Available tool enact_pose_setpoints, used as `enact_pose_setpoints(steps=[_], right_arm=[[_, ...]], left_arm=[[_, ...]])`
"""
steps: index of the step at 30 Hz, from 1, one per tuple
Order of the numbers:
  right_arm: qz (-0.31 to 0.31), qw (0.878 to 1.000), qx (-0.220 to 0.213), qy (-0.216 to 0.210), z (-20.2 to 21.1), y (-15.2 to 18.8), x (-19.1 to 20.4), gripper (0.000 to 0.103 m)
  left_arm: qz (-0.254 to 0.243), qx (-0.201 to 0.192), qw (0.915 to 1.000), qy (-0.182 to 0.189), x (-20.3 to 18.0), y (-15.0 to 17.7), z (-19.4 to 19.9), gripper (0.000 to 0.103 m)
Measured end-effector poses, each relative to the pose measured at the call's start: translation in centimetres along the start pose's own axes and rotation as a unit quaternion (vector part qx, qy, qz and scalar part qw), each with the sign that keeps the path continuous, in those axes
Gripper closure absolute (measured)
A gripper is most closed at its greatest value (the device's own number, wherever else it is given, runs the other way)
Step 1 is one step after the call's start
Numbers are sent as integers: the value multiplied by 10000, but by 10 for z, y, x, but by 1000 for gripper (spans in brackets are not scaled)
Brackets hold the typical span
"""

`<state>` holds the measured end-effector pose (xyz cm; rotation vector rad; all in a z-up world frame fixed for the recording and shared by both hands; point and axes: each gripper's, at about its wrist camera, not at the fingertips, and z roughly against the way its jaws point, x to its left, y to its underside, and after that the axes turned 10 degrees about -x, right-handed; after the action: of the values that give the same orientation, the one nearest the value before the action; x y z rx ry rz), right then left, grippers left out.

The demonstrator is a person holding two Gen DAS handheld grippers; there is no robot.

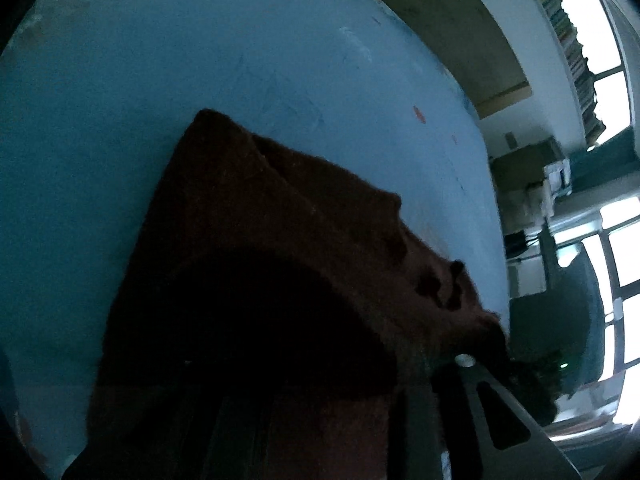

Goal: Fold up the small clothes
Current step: 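Lay the hem onto the collar edge and open both tools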

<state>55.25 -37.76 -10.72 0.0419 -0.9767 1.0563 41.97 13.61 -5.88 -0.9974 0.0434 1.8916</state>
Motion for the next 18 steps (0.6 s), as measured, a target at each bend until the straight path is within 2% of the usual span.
enact_pose_setpoints(steps=[2, 5, 6, 11, 13, 15, 18], right_arm=[[-147, 9999, -21, -59, -3, -2, -6, 73], [-286, 9994, -62, -186, -2, -7, -9, 62], [-302, 9993, -72, -222, -1, -9, -9, 57], [-458, 9981, -193, -364, 12, -20, -7, 44], [-479, 9977, -312, -366, 21, -25, -6, 41], [-427, 9975, -397, -401, 26, -29, -2, 40], [78, 9985, -459, -293, 29, -31, 17, 40]], left_arm=[[60, -72, 9999, 74, 1, -3, 1, 63], [145, -175, 9997, 119, 5, -16, 5, 52], [180, -210, 9995, 122, 6, -17, 8, 51], [287, -401, 9988, 82, 9, -23, 21, 46], [74, -501, 9987, -20, 4, -25, 26, 46], [-356, -590, 9973, -262, -8, -23, 25, 46], [-916, -695, 9922, -487, -31, -13, 15, 46]])
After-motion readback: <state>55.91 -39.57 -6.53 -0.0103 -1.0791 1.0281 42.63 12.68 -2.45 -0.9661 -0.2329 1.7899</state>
